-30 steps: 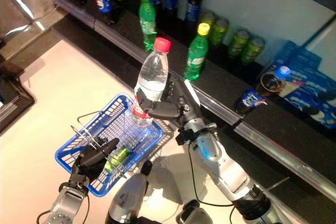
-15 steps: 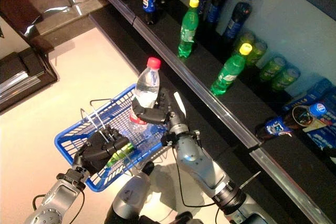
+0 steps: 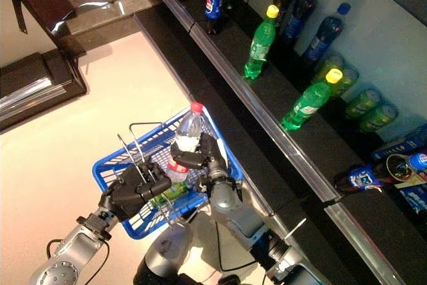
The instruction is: Pick up the drink and place into the basket.
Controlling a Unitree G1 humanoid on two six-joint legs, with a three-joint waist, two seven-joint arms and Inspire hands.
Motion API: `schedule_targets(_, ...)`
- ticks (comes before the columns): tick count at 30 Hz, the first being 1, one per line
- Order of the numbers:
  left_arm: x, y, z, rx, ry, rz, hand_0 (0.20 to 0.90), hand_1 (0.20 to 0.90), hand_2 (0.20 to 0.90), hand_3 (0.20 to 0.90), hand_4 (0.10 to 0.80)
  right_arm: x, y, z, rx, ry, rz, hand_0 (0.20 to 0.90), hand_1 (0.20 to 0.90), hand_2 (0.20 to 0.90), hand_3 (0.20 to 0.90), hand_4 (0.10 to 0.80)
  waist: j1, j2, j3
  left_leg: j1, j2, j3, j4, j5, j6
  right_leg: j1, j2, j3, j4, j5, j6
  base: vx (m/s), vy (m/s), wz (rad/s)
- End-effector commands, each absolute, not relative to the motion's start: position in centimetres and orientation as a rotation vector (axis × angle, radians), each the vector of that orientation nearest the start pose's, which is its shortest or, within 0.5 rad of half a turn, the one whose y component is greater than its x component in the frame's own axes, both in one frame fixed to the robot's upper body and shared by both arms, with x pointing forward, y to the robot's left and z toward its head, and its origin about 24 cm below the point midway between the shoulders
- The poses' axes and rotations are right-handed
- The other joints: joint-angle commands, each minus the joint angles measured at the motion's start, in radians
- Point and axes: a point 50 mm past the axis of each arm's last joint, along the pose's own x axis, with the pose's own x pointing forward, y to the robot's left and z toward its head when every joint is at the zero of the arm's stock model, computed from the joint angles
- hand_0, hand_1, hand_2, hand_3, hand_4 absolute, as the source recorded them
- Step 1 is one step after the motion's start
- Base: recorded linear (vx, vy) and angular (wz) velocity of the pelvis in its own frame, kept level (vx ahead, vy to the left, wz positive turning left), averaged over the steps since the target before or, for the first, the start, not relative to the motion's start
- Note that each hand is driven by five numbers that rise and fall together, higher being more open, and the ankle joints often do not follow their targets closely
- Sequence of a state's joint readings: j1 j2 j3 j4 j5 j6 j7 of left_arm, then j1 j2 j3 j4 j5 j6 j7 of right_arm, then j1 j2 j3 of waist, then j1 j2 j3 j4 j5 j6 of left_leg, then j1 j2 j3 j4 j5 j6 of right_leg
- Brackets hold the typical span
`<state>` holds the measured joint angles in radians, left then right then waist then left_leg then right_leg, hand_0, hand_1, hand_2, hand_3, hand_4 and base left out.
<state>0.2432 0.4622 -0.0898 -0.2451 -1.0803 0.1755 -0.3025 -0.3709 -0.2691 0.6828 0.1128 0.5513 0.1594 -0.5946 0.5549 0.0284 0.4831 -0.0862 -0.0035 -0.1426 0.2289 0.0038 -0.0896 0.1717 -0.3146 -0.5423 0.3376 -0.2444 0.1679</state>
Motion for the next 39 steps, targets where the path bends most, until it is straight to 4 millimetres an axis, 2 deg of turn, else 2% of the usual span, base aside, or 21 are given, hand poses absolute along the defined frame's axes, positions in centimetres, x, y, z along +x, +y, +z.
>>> schedule_targets(1,19.2,15.2,14.6,-0.669,-0.344,-0.862,0.300,0.300,0.300,0.200,0.100,26.9,-0.7,9.5,0.272,0.017,0.258,0.300,0.300,0.300,0.200,0.100,0.000,-0.014,-0.208,-0.078,-0.053,-0.034,0.103,-0.018,0.003,0.071,0.130,-0.047,-0.106,0.079,-0.114,0.031,-0.005,0.06)
schedule_targets(2,19.2,15.2,14.6,-0.669,-0.344,-0.864,0.300,0.300,0.300,0.200,0.100,26.9,-0.6,9.4,0.280,0.028,0.257,0.300,0.300,0.300,0.200,0.100,0.001,-0.015,-0.207,-0.078,-0.053,-0.034,0.103,-0.018,0.003,0.072,0.130,-0.047,-0.106,0.079,-0.114,0.035,-0.014,0.02)
schedule_targets(4,19.0,15.0,14.7,-0.665,-0.350,-0.903,0.300,0.300,0.300,0.200,0.100,26.5,0.3,7.6,0.414,0.166,0.295,0.300,0.300,0.300,0.200,0.100,0.010,-0.019,-0.200,-0.087,-0.056,-0.034,0.105,-0.025,0.003,0.072,0.131,-0.048,-0.108,0.080,-0.113,0.009,-0.008,0.03)
schedule_targets(6,18.8,14.8,14.9,-0.661,-0.356,-0.943,0.300,0.300,0.300,0.200,0.100,26.0,1.1,6.6,0.487,0.230,0.349,0.300,0.300,0.300,0.200,0.100,0.016,-0.021,-0.197,-0.090,-0.057,-0.035,0.103,-0.027,0.004,0.071,0.132,-0.049,-0.108,0.080,-0.113,0.018,-0.013,0.07)
schedule_targets(11,18.1,13.7,15.6,-0.650,-0.365,-1.107,0.300,0.300,0.300,0.200,0.100,25.3,2.8,5.4,0.664,0.348,0.414,0.300,0.300,0.300,0.200,0.100,0.038,-0.026,-0.189,-0.103,-0.061,-0.039,0.103,-0.022,0.005,0.072,0.136,-0.057,-0.117,0.087,-0.112,0.009,-0.010,0.01)
schedule_targets(13,17.8,13.0,15.6,-0.638,-0.346,-1.185,0.300,0.300,0.300,0.200,0.100,25.4,3.3,5.3,0.659,0.353,0.421,0.300,0.300,0.300,0.200,0.100,0.045,-0.029,-0.188,-0.108,-0.062,-0.041,0.103,-0.020,0.004,0.073,0.137,-0.061,-0.117,0.089,-0.110,0.041,-0.028,0.04)
schedule_targets(20,17.7,12.3,15.5,-0.616,-0.314,-1.259,0.300,0.300,0.300,0.200,0.100,25.9,4.0,5.2,0.628,0.375,0.423,0.300,0.300,0.300,0.200,0.100,0.051,-0.040,-0.195,-0.107,-0.057,-0.041,0.096,-0.016,0.002,0.078,0.135,-0.061,-0.122,0.094,-0.103,0.048,-0.005,0.03)
schedule_targets(28,17.8,12.3,15.0,-0.586,-0.289,-1.260,0.300,0.300,0.300,0.200,0.100,26.5,3.6,4.6,0.606,0.408,0.373,0.300,0.300,0.300,0.200,0.100,0.057,-0.039,-0.201,-0.108,-0.057,-0.038,0.098,-0.018,0.004,0.082,0.127,-0.069,-0.117,0.093,-0.099,0.048,0.021,0.01)
schedule_targets(34,17.6,12.5,14.7,-0.597,-0.277,-1.267,0.300,0.300,0.300,0.200,0.100,26.6,2.7,2.3,0.701,0.552,0.257,0.300,0.300,0.300,0.200,0.100,0.060,-0.043,-0.209,-0.107,-0.055,-0.036,0.105,-0.027,0.009,0.082,0.124,-0.068,-0.110,0.092,-0.101,0.048,0.017,0.04)
schedule_targets(39,17.6,12.4,14.7,-0.576,-0.255,-1.286,0.300,0.300,0.300,0.200,0.100,27.2,2.2,1.7,0.750,0.592,0.179,0.300,0.300,0.300,0.200,0.100,0.063,-0.044,-0.208,-0.108,-0.055,-0.033,0.107,-0.030,0.013,0.079,0.126,-0.068,-0.103,0.092,-0.102,0.045,0.007,0.05)
